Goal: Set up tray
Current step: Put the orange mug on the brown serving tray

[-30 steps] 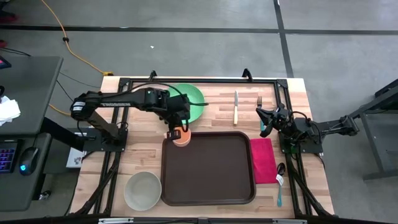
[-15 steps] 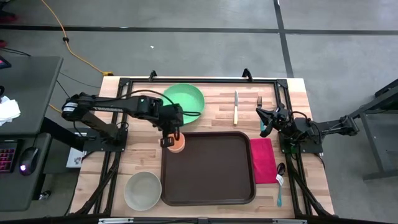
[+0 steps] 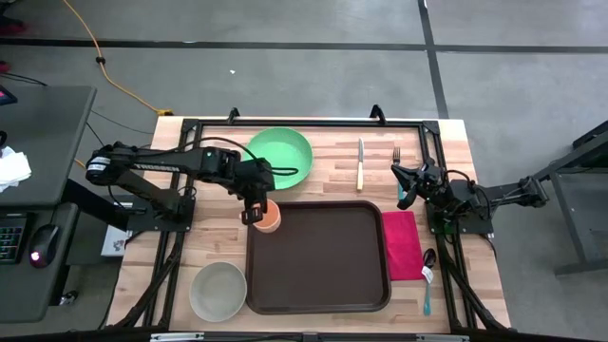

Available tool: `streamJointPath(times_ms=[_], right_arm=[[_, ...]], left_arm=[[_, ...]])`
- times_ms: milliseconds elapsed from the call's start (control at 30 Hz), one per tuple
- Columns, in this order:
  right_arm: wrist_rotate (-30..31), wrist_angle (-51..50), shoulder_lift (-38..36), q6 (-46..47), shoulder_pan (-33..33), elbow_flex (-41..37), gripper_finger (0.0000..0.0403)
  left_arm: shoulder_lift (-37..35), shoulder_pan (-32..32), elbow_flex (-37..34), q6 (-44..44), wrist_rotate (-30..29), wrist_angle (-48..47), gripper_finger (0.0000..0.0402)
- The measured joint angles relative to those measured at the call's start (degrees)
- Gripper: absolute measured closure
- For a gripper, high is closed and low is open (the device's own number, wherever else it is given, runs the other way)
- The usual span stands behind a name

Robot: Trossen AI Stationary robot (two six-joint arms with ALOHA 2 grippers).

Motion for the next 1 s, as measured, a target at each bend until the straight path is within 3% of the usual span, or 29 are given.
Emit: streamJointPath(times_ms=[167,533,1000], right_arm=[[0.00,0.00,0.00,-0.02,0.00,0.00,0.0402],[-2.60,0.07,0.00,-0.04,-0.01,0.00,0.0402],[-3.17,0.07,0.00,-0.04,0.01,0.00,0.0402]], left_arm=[[-0.04,0.00,-0.63,1.15,-0.24,1.82,0.0390],[0.02,0.13,-10.66,-0.33,1.47,11.52,0.0390],[0.04,0.13,-14.20,-1.54,1.63,14.07,0.0390]])
